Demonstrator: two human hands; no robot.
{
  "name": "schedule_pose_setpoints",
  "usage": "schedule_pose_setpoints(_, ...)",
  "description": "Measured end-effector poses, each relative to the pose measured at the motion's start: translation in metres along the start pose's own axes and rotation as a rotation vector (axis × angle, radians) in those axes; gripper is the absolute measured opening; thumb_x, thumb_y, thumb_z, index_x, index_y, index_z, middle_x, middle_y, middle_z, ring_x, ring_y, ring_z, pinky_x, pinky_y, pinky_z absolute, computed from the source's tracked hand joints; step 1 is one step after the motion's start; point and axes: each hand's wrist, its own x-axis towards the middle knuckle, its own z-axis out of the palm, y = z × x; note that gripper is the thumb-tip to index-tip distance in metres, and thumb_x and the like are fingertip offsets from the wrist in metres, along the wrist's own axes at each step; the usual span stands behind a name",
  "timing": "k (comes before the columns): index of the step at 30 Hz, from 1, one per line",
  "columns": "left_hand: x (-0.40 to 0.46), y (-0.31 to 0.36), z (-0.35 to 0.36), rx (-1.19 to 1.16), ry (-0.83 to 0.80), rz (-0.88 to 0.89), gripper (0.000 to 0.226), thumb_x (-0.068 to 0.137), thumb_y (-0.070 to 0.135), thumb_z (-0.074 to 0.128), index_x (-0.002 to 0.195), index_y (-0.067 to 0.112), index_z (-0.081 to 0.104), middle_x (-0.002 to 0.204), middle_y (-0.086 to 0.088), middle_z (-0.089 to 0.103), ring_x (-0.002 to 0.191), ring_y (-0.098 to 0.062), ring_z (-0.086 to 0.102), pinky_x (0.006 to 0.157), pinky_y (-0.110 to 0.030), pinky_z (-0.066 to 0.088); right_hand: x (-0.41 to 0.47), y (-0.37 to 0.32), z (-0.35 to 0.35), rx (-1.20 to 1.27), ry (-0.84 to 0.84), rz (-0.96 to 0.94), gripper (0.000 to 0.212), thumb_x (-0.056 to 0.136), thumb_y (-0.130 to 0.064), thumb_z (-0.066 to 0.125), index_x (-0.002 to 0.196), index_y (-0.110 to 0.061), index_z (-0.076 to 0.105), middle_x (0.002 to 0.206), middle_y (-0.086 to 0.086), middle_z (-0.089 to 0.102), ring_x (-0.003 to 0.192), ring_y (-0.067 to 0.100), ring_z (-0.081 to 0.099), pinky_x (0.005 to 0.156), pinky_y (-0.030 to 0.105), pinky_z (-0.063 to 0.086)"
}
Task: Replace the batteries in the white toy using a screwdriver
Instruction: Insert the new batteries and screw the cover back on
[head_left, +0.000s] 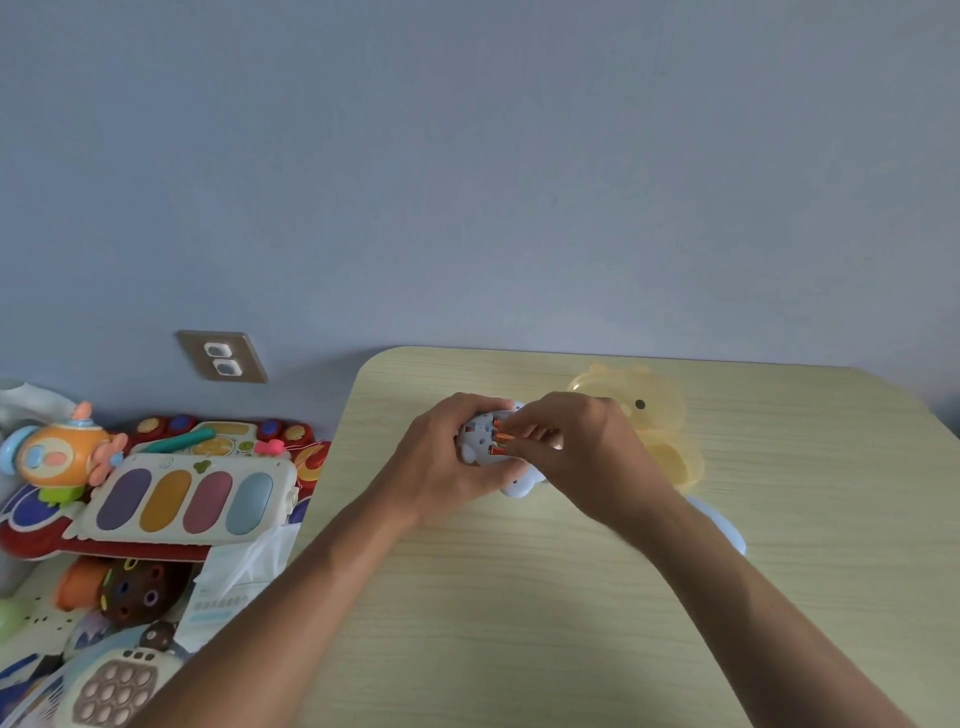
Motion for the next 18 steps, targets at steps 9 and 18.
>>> schedule_pose_setpoints(9,0.0,0.0,-0.002,-0.016,-0.025,0.004,0.067,0.062,0.049,0.082,0.126,0.031,0.068,0.118,0.013,0.072,0.104,-0.004,0.071,0.085,-0.024,0.059,-0.038,0.04,-0.056,-0.042,0.066,0.148,0.013,0.078,-0.021,0.082,0.089,-0.027,0.078,0.087,-0.015,0.07,0.083,0.003,0.065,0.074,0.02,0.053)
schedule_pose_setpoints(18,0.0,0.002,-0.002,-0.011,-0.037,0.011,0.063,0.065,0.045,0.084,0.125,0.034,0.068,0.116,0.013,0.072,0.1,-0.004,0.072,0.081,-0.017,0.057,-0.079,0.06,-0.095,-0.327,-0.202,0.321,0.028,0.071,-0.037,0.085,0.087,-0.036,0.063,0.094,-0.017,0.06,0.089,0.003,0.059,0.073,0.025,0.048)
